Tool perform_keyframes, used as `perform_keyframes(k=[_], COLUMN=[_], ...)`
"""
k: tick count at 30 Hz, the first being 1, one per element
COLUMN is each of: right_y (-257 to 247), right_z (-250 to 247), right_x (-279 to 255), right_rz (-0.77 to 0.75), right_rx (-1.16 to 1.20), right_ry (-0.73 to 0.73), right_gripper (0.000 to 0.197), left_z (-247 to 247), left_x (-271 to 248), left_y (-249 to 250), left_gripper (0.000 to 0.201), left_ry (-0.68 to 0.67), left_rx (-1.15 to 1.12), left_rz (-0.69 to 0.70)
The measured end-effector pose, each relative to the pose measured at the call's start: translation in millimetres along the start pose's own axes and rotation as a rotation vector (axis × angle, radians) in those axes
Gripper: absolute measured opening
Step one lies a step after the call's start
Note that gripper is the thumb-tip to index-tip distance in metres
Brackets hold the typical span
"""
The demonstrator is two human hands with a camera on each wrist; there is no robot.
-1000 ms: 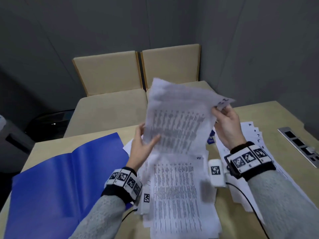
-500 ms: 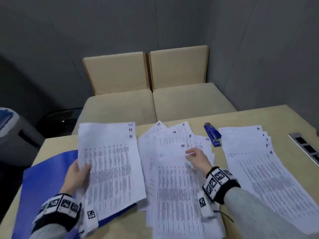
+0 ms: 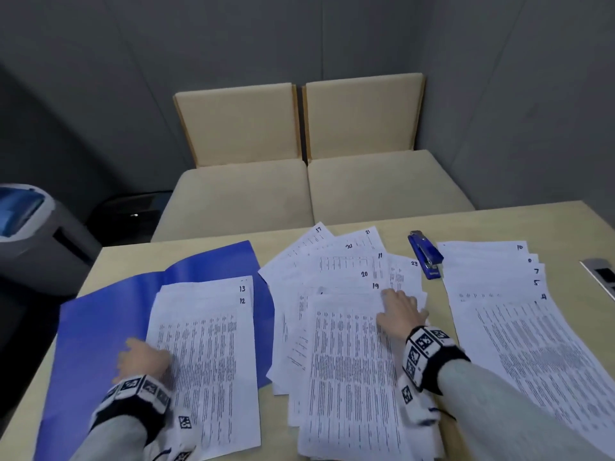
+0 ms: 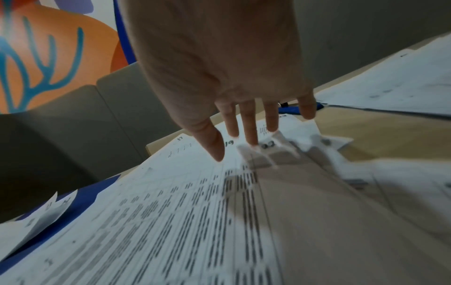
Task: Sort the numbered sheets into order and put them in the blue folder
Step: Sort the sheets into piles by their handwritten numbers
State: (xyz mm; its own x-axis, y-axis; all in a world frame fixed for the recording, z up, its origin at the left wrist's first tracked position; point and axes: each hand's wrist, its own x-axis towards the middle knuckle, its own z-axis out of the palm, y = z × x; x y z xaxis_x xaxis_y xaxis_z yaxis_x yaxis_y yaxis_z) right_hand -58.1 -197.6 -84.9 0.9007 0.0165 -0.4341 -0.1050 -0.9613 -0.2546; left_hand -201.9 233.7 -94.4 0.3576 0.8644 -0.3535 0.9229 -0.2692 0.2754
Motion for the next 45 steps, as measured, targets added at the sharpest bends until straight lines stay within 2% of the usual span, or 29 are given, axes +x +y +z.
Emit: perform_keyframes(k=[1,2,5,7,10,14,17,20,23,27,31,33,35,38,40,41,42,43,45], right_y=[-1.6,-2.9,-4.0,-3.8,-7.9,-11.8,-12.5,-11.5,-1.8,19.6,28.5,25.6,18.8,6.2,0.4,-3.1,-5.4,-7.7,-11.3], right_z=[-0.4,-1.5,-7.7,-13.5,-23.9,-27.3,-23.1,-19.1,-16.4,-4.2,2.3,-3.0,-17.8,-50.7,-74.1,-86.2,-97.2,-107.9,-126.0], right_x=[3.2,6.3,21.9,37.9,63.4,90.6,92.6,76.2,47.9,20.8,16.9,16.4,16.2,13.4,8.4,4.8,1.7,-1.4,-4.6], right_rz=[0.011,0.026,0.064,0.071,0.137,0.256,0.242,0.082,-0.211,-0.405,-0.417,-0.360,-0.276,-0.259,-0.308,-0.338,-0.369,-0.393,-0.429], right_rx=[-0.043,-0.062,0.012,0.180,0.462,0.649,0.662,0.697,0.565,0.311,0.252,0.411,0.678,0.983,1.144,1.216,1.284,1.354,1.494], right_ry=[-0.030,-0.030,0.075,0.140,0.115,0.069,0.125,0.206,0.302,0.294,0.306,0.297,0.320,0.340,0.292,0.256,0.215,0.160,0.058], right_gripper=[0.043,0.037,0.033,0.039,0.038,0.040,0.010,0.022,0.030,0.016,0.009,0.010,0.015,0.015,0.012,0.013,0.015,0.015,0.028], left_z=[-0.9,0.0,13.4,27.6,51.2,83.6,102.1,111.6,113.1,116.0,118.6,114.3,106.3,90.9,77.2,69.2,62.0,55.2,40.2], left_x=[-8.8,-17.7,-47.0,-64.8,-89.8,-106.1,-102.4,-95.5,-82.0,-62.8,-54.0,-57.0,-64.9,-79.0,-92.3,-99.3,-105.6,-111.6,-120.3], left_y=[12.2,26.3,75.9,109.7,156.3,208.3,234.6,248.5,253.2,249.0,239.4,234.5,230.3,225.5,225.2,225.4,226.2,227.4,228.8], left_gripper=[0.063,0.065,0.059,0.051,0.040,0.034,0.044,0.048,0.037,0.027,0.016,0.013,0.017,0.047,0.065,0.067,0.061,0.047,0.022], left_ry=[0.072,0.139,0.183,0.132,-0.006,-0.187,-0.263,-0.294,-0.285,-0.395,-0.425,-0.434,-0.421,-0.404,-0.481,-0.544,-0.615,-0.683,-0.721], left_rx=[-0.010,-0.023,-0.014,-0.016,-0.082,-0.042,0.032,-0.088,-0.271,-0.294,-0.286,-0.274,-0.279,-0.355,-0.440,-0.492,-0.572,-0.647,-0.762], left_rz=[-0.014,0.038,0.422,0.666,0.957,1.096,1.055,0.874,0.755,0.789,0.784,0.777,0.780,0.786,0.758,0.729,0.716,0.707,0.759])
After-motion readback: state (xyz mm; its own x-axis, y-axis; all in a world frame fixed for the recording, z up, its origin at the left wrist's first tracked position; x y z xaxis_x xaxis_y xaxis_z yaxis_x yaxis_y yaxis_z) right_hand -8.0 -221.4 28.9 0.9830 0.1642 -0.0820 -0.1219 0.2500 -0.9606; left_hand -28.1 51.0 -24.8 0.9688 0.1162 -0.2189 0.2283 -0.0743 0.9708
